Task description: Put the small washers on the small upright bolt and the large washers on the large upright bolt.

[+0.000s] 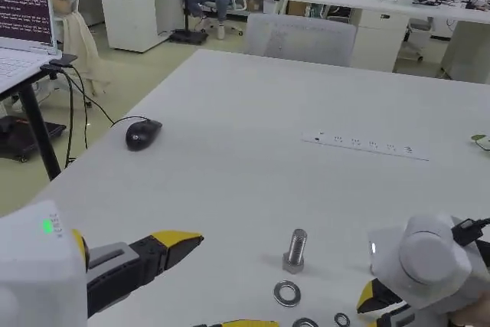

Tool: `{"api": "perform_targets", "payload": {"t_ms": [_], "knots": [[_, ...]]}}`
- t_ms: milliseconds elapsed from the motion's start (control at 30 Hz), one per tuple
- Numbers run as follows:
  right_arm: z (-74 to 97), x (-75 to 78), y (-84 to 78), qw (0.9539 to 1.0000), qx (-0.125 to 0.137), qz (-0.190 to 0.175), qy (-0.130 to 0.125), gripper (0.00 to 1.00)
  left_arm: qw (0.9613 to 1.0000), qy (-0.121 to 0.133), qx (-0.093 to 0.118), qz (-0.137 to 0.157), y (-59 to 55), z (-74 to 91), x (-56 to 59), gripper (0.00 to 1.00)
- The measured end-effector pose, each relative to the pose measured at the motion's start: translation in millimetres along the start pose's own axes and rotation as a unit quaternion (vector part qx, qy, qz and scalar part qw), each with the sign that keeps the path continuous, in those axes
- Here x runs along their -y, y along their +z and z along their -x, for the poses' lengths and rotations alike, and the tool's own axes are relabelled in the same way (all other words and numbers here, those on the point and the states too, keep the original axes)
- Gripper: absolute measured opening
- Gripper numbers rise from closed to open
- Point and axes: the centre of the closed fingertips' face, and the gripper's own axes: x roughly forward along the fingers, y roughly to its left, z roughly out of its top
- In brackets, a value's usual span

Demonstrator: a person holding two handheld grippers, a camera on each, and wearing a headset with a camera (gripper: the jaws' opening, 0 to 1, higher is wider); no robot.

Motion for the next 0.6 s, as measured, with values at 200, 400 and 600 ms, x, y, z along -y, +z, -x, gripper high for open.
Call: {"api": "perform_targets", "payload": {"t_ms": [200,400,600], "knots": [[-7.3,0.4,5.4,0.9999,0.004,-0.010,0.013,0.20,1.0000,0.002,-0.002,0.003,-2.4,-0.5,-1.3,0.61],[-9.5,0.0,9.2,0.9995,0.006,-0.014,0.027,0.20,1.0000,0.004,-0.003,0.007,-3.7,-1.7,-1.3,0.61],[-10.4,0.2,10.0,0.9992,0.000,-0.013,0.038,0.19,0.9999,0.004,-0.003,0.009,-3.9,-3.8,-2.1,0.61]]}}
